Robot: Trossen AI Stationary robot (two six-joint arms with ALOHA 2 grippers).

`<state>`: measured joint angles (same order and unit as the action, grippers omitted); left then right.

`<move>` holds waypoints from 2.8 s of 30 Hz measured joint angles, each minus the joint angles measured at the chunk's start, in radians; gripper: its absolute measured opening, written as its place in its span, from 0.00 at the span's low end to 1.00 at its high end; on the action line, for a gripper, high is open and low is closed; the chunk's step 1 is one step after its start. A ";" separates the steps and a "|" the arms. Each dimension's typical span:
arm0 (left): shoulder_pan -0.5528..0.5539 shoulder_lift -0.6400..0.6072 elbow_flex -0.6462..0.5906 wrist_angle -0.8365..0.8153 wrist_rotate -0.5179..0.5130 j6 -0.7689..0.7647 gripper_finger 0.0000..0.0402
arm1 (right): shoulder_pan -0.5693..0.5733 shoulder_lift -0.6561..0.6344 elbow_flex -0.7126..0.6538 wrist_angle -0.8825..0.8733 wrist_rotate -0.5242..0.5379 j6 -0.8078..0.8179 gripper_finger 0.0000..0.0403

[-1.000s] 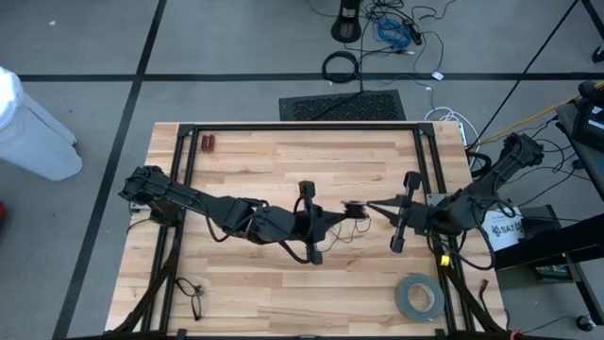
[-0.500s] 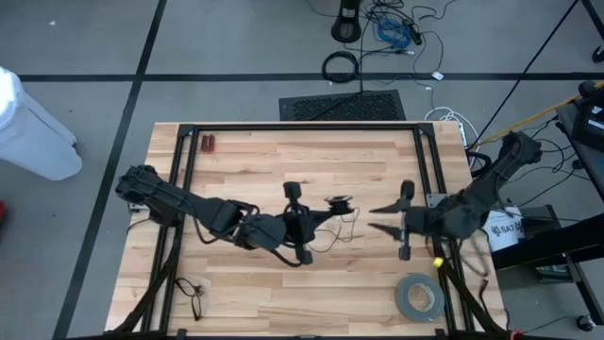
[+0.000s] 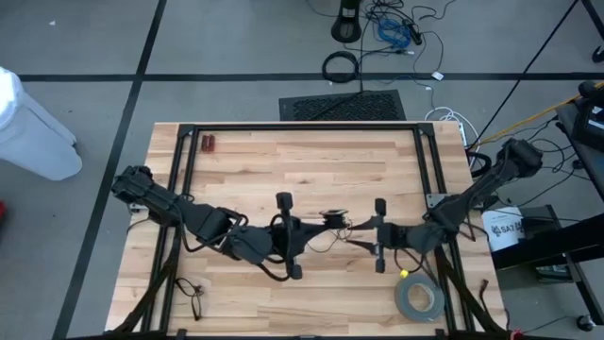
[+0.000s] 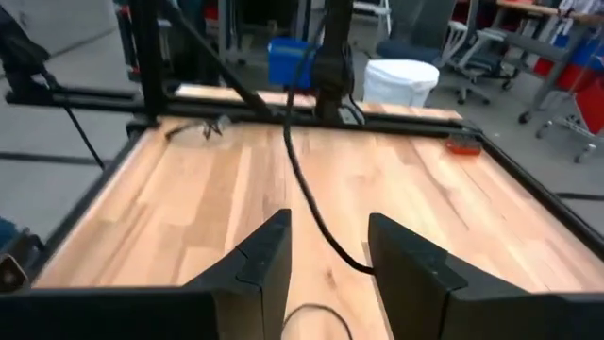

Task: Coil cords
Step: Uncoil the black wire from the spool

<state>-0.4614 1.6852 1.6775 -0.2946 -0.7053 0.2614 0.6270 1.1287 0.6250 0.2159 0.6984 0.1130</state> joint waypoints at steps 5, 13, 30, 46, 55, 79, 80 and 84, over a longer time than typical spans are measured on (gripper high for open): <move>-0.011 0.000 0.000 -0.003 -0.011 -0.047 0.00 | 0.003 0.034 0.000 0.005 0.006 -0.002 0.32; -0.029 0.000 0.000 -0.003 -0.014 -0.109 0.00 | 0.003 0.038 0.000 0.018 -0.044 -0.028 0.30; -0.071 0.000 0.000 -0.066 -0.009 -0.176 0.00 | 0.100 -0.007 0.055 0.013 -0.069 -0.028 0.00; -0.094 0.002 0.000 -0.148 0.088 -0.204 0.00 | 0.133 -0.009 0.342 -0.159 -0.042 -0.218 0.00; -0.122 0.002 0.000 -0.127 0.103 -0.199 0.00 | 0.144 -0.006 0.432 -0.156 -0.011 -0.353 0.00; -0.175 0.027 0.001 0.019 0.112 0.033 0.00 | -0.027 0.081 0.432 -0.514 -0.049 -0.094 0.00; -0.178 0.027 0.001 0.017 0.097 0.034 0.00 | -0.021 0.081 0.432 -0.544 -0.048 -0.062 0.00; -0.190 0.027 0.001 0.000 0.063 0.033 0.00 | 0.007 0.082 0.432 -0.649 -0.046 0.054 0.00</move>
<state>-0.6513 1.7123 1.6787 -0.2943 -0.6427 0.2947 0.6338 1.2102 1.0573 -0.4332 0.6520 0.1666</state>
